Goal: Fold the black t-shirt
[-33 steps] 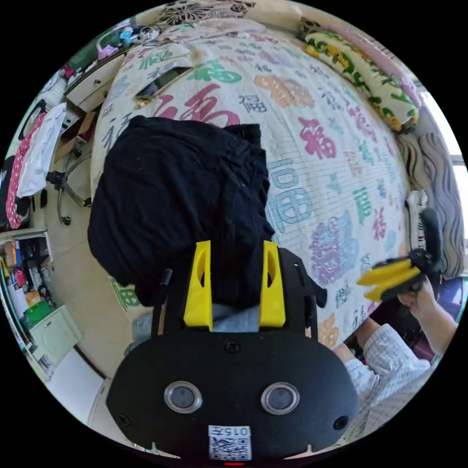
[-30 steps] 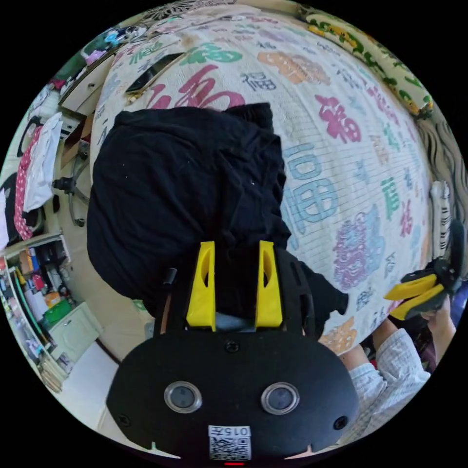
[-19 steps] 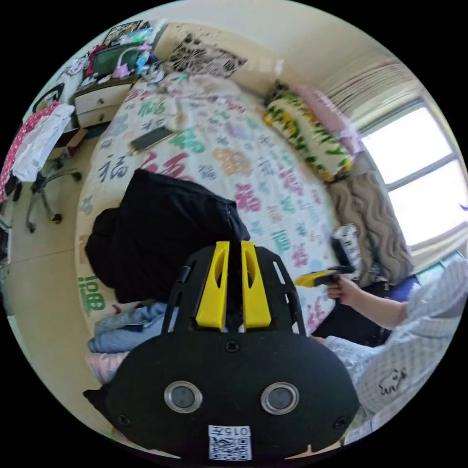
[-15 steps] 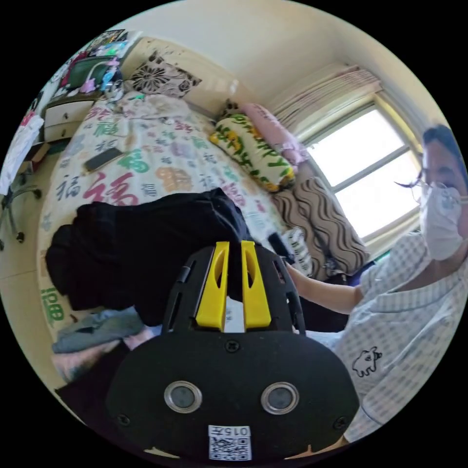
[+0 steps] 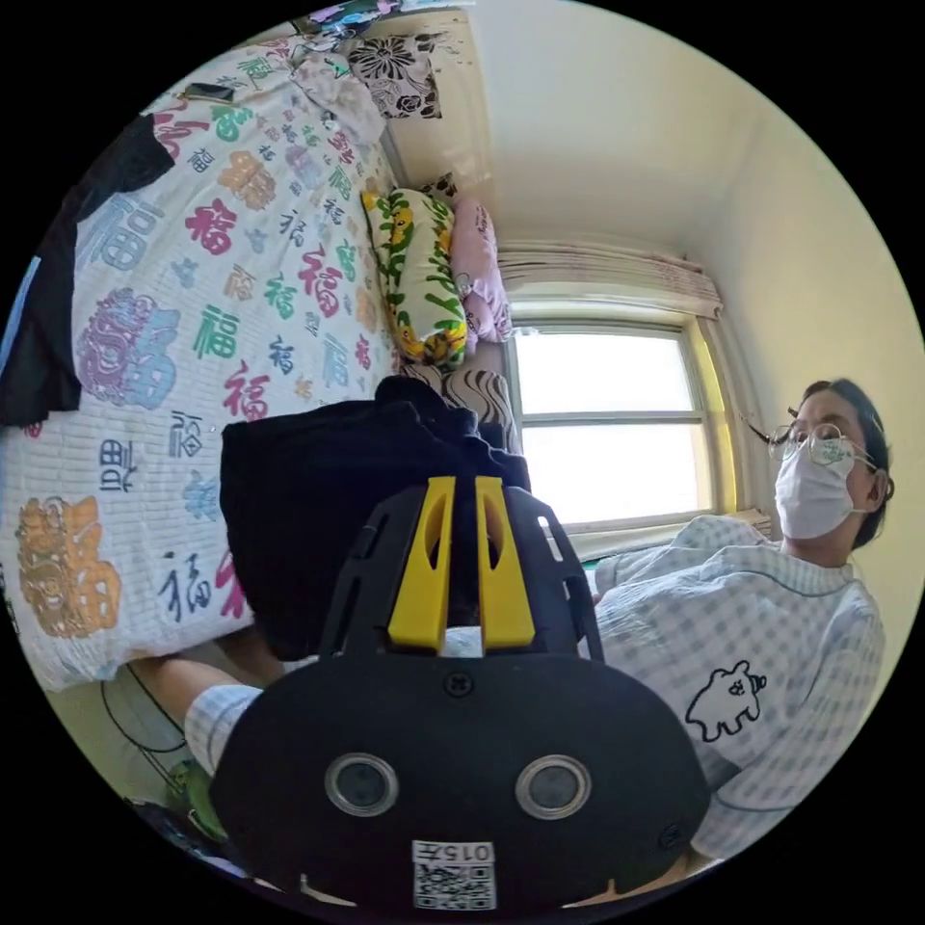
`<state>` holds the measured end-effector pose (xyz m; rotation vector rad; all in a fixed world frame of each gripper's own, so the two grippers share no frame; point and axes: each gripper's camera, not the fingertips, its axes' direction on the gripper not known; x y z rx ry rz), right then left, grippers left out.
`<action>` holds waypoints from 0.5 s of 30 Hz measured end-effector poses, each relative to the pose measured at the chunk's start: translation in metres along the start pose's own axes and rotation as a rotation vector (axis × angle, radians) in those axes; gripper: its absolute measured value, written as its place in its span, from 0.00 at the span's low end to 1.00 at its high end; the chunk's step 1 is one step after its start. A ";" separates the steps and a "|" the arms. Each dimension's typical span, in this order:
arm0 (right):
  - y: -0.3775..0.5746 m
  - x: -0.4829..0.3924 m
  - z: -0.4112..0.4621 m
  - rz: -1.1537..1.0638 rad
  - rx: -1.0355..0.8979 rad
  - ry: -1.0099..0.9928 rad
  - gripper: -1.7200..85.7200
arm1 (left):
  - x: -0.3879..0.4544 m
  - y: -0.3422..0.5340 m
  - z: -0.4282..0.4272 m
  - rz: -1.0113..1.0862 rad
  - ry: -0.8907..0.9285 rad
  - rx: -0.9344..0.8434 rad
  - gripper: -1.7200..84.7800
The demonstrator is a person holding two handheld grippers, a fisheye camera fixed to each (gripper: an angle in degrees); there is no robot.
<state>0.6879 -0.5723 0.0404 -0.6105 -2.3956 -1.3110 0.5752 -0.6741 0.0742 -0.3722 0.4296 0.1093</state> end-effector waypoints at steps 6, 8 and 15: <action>0.094 -0.091 -0.027 -0.103 0.102 -0.177 0.07 | 0.052 0.035 0.039 0.041 0.145 0.044 0.04; 0.117 -0.123 -0.033 -0.167 0.118 -0.178 0.07 | 0.070 0.041 0.046 0.080 0.145 0.070 0.04; 0.198 -0.239 -0.043 -0.315 0.135 -0.028 0.02 | 0.122 0.062 0.076 0.143 0.228 0.121 0.04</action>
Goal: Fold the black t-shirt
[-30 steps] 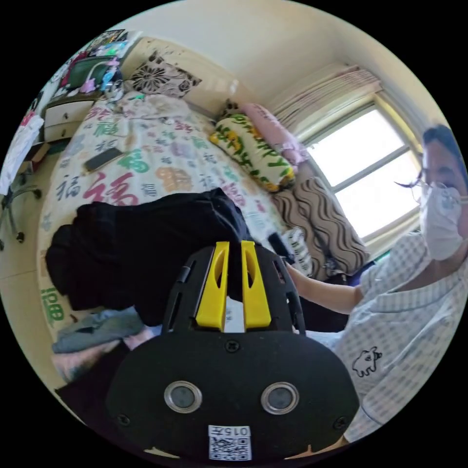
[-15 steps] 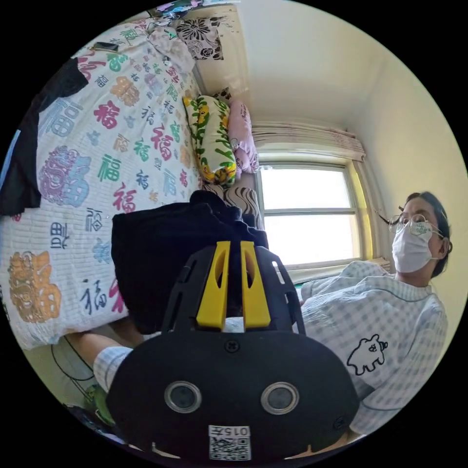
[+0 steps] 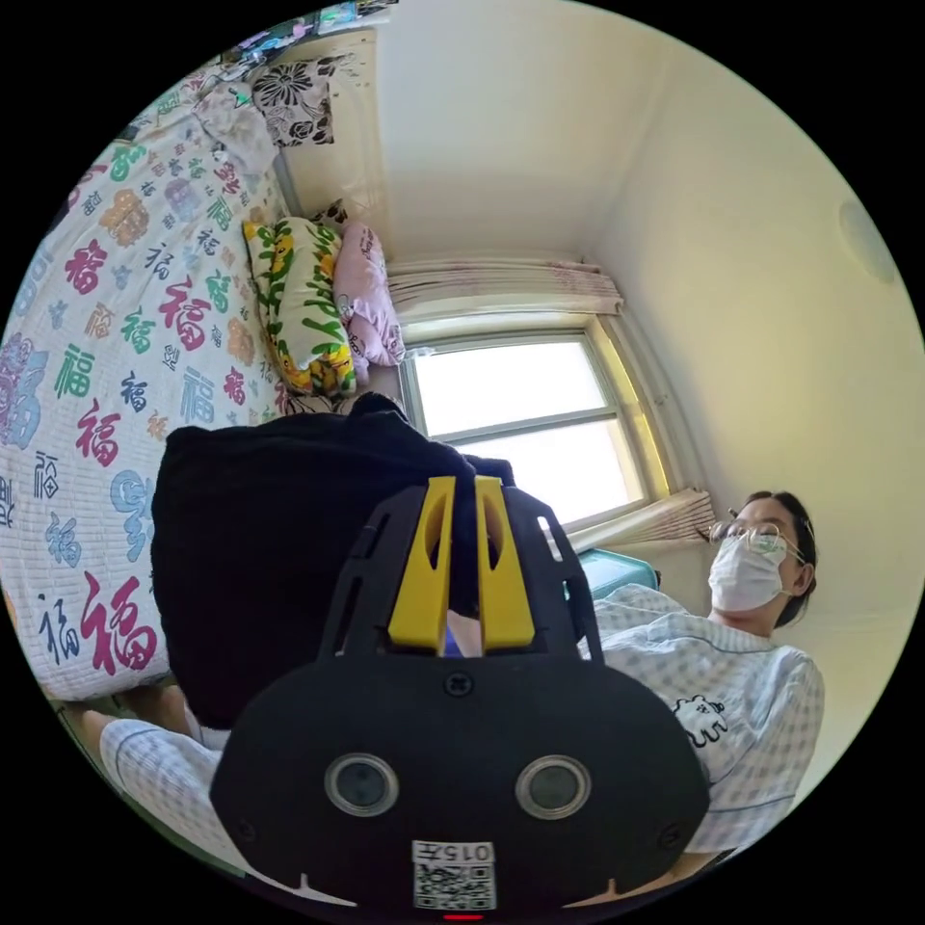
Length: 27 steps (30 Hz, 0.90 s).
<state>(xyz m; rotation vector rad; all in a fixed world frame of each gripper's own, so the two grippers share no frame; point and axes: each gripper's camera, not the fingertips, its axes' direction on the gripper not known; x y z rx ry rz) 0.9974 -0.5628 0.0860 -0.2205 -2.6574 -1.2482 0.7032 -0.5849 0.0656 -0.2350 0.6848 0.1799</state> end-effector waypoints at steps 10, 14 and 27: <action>0.053 -0.142 -0.068 -0.134 0.265 0.128 0.01 | 0.025 0.039 -0.020 -0.020 -0.126 0.215 0.02; 0.067 -0.183 -0.083 -0.163 0.329 0.201 0.01 | 0.033 0.056 -0.027 0.004 -0.107 0.331 0.01; 0.070 -0.272 -0.048 -0.225 0.159 0.433 0.01 | 0.033 0.065 0.144 0.148 -0.461 -0.173 0.18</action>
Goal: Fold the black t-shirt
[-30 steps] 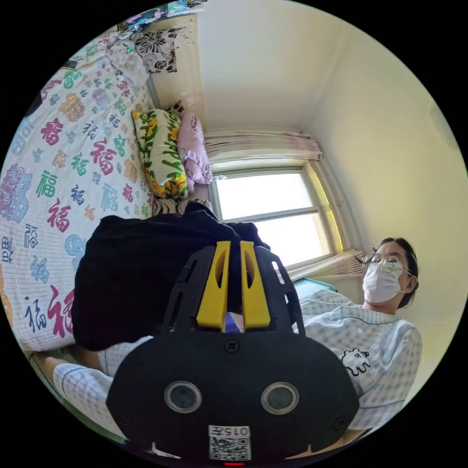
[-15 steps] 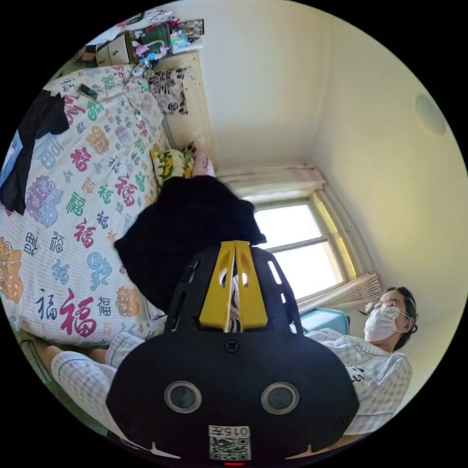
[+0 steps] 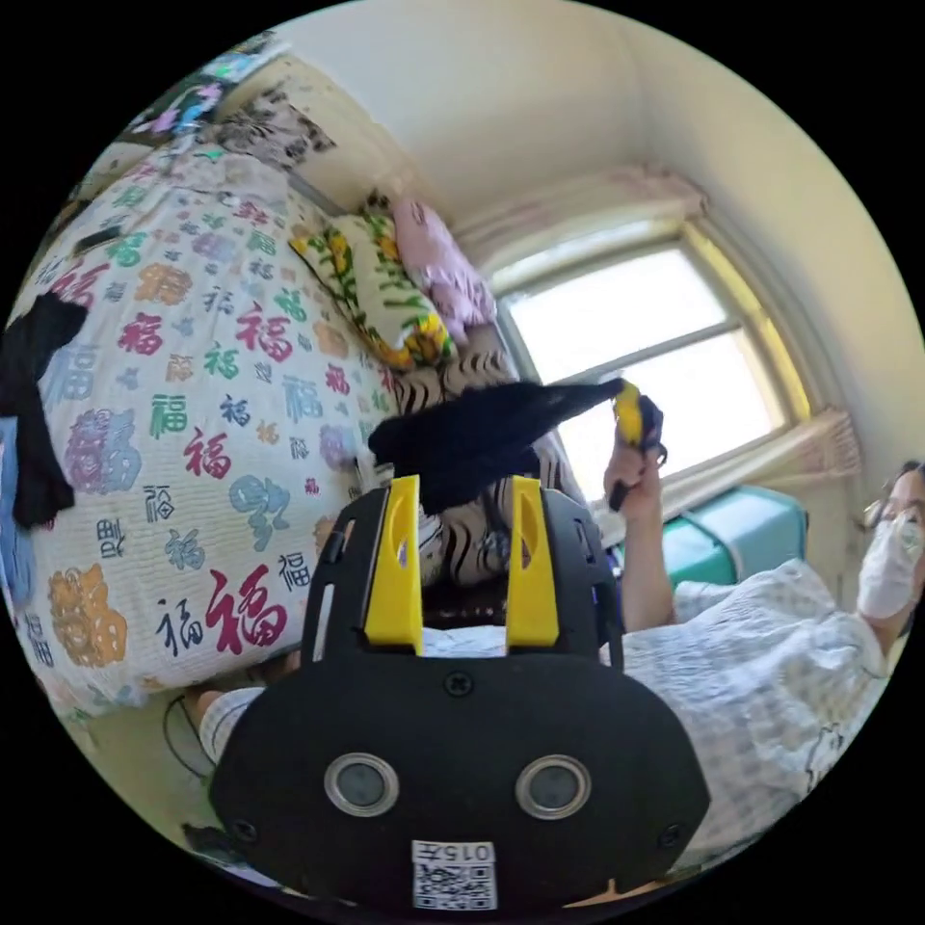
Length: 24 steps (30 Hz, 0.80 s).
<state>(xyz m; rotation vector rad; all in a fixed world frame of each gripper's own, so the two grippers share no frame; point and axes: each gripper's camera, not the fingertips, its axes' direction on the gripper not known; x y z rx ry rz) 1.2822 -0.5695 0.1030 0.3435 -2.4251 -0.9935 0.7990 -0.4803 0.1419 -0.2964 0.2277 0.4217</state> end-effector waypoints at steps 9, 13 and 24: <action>-0.031 -0.019 -0.019 -0.083 0.100 -0.097 0.01 | 0.059 -0.026 0.152 0.255 -0.278 -0.142 0.07; -0.058 0.033 -0.035 0.019 0.116 0.084 0.01 | 0.044 -0.060 0.151 0.303 -0.378 -0.187 0.02; -0.127 0.133 -0.031 -0.018 0.158 -0.050 0.01 | 0.077 -0.132 0.060 0.511 -0.670 -0.010 0.02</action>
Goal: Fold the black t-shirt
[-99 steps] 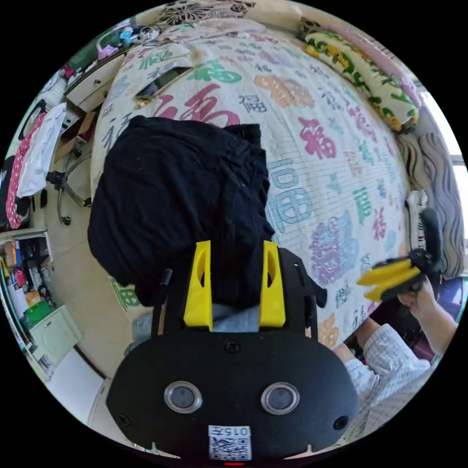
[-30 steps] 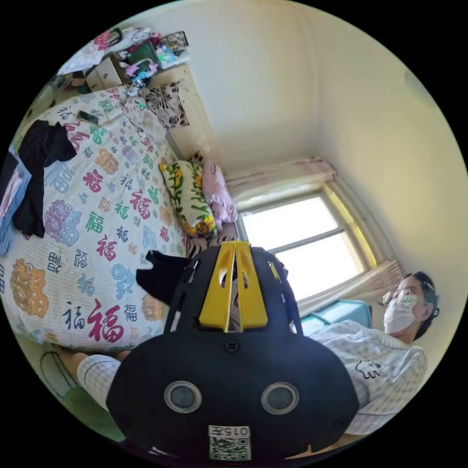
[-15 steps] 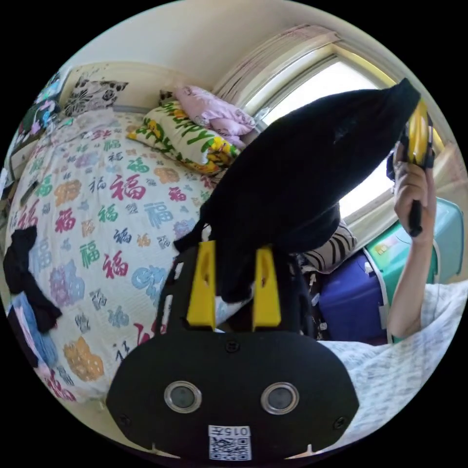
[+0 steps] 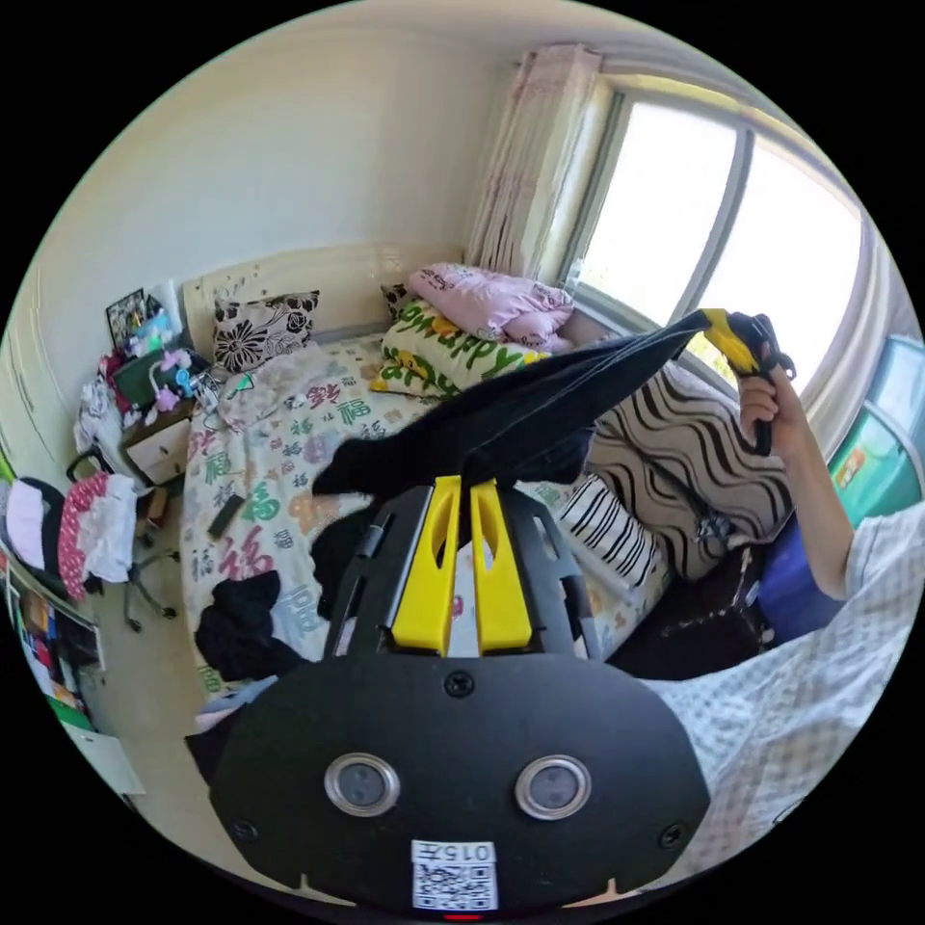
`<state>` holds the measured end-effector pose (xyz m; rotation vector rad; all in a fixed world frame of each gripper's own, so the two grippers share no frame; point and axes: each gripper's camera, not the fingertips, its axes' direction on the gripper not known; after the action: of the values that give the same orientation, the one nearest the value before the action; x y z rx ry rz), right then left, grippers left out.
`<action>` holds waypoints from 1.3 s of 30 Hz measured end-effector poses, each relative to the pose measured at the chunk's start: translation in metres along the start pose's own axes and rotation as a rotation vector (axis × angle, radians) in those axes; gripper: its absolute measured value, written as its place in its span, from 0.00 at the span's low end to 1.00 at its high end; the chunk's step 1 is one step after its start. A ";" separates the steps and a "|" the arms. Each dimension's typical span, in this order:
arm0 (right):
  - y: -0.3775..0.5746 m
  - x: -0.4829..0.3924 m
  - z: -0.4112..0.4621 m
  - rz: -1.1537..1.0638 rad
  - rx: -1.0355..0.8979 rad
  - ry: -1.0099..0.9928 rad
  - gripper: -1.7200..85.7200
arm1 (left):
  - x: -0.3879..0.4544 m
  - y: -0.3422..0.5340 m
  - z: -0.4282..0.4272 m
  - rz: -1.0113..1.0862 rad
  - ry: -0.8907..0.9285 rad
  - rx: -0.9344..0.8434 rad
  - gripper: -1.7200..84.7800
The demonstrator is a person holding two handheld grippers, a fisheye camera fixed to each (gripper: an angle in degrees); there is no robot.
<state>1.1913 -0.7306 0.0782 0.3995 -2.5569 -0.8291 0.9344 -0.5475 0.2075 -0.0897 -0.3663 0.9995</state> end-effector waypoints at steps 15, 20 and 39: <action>0.264 0.337 0.061 1.165 -0.358 0.256 0.08 | -0.036 0.280 0.253 -0.382 0.108 -0.850 0.03; 0.218 0.413 0.119 0.914 -0.590 0.341 0.14 | -0.084 0.318 0.264 -0.486 0.145 -0.781 0.06; 0.110 0.638 0.215 0.738 -0.772 0.852 0.03 | -0.275 0.357 0.326 -0.682 -0.021 -0.541 0.10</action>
<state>0.5190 -0.7889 0.1796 -0.3586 -1.2876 -0.9682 0.4021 -0.6133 0.3557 -0.4137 -0.6281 0.2098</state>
